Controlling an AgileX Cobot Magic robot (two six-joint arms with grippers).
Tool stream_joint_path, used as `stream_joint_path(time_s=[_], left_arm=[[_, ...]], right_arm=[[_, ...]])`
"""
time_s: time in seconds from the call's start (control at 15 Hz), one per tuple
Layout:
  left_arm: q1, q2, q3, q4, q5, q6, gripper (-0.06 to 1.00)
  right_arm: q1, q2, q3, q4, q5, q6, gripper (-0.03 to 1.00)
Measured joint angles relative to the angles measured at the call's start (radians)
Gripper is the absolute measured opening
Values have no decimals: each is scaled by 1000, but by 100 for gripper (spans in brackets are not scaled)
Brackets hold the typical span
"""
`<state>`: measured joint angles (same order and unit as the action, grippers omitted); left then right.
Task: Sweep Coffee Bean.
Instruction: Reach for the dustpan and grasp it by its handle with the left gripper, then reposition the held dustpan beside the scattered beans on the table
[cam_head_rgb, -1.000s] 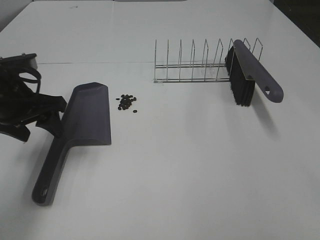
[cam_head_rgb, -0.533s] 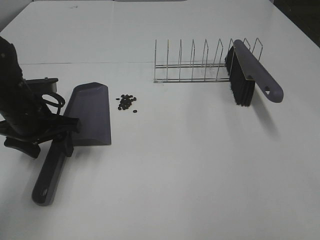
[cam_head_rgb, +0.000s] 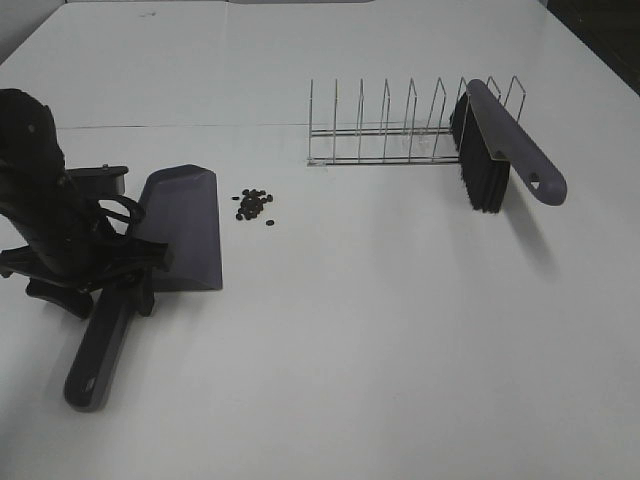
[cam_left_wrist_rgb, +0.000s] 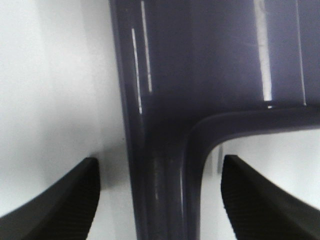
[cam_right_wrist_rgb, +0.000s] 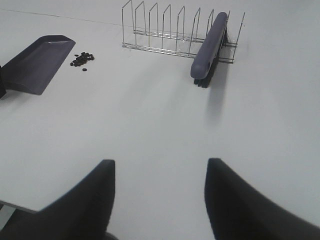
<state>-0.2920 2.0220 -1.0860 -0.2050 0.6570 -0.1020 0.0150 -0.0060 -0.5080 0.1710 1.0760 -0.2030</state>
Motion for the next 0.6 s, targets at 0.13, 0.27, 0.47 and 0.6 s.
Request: stream_joint_path(time_s=[0.13,0.27,0.47,0.6], left_arm=[[0,6,-10,8,18,0,46],[0,8,-12,3,40,0,33],[0,9,-12,-2,70,-15,33],[0,0,-12,-2,76,-22,33]], right_arm=[[0,0,0,0,0,0,44],[0,0,0,0,0,0,44],[0,0,0,0,0,0,44],[0,0,0,0,0,0,44]])
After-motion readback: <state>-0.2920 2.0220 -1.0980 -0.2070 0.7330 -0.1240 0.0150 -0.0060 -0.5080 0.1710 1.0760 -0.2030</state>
